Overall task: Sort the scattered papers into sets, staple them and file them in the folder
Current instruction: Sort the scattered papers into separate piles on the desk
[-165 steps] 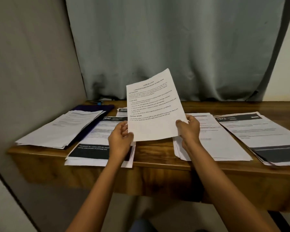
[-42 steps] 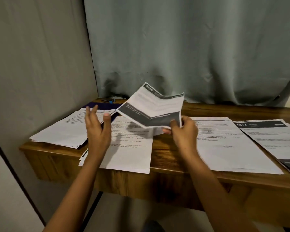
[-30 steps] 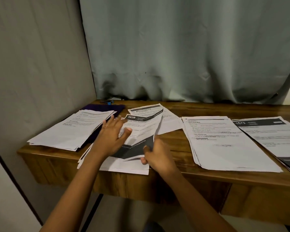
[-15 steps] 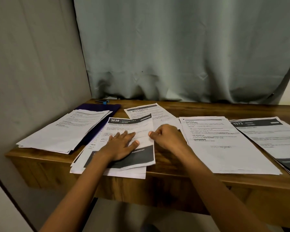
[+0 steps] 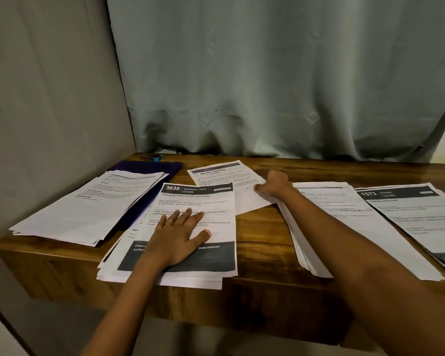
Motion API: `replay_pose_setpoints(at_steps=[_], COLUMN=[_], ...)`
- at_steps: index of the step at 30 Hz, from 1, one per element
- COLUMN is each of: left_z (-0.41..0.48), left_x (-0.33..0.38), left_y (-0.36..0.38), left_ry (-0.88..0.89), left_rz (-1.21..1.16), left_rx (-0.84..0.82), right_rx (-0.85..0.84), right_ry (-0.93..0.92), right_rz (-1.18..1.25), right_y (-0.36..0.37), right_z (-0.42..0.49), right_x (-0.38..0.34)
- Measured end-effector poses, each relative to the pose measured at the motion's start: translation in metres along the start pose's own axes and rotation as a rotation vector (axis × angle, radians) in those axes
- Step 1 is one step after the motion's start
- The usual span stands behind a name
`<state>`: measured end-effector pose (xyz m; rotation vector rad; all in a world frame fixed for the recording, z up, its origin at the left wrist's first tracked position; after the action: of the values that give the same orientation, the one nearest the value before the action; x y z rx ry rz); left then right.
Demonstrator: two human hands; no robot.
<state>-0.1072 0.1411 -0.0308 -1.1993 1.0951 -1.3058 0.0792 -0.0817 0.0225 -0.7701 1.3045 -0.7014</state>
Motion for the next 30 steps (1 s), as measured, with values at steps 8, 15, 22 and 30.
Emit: replay_pose_setpoints(at_steps=[8,15,22,30], left_z=[0.0,0.001,0.001,-0.004], left_x=[-0.001,-0.001,-0.002,0.003], left_y=[0.001,0.002,0.004,-0.003], left_ry=[-0.006,-0.019,-0.021,-0.02], left_rz=[-0.007,0.02,0.025,-0.005], left_rx=[0.038,0.05,0.048,0.018], right_rx=[-0.114,-0.306,0.106,0.537], right_ry=[0.06,0.182,-0.064,-0.255], right_rz=[-0.094,-0.029,0.203,0.695], right_y=[0.011,0.013,-0.011,-0.098], right_z=[0.052,0.08,0.087,0.046], right_x=[-0.002,-0.015,-0.041,-0.061])
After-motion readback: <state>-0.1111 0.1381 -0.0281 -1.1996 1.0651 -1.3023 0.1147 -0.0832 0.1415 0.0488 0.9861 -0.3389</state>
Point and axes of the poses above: each hand's wrist, its own z-axis towards the middle knuckle, its own y-axis out of the palm, x = y × z, the point moved 3 cm from there along z, towards the middle knuckle, and after that the axes turned 7 degrees about z, right-handed, at the moved point
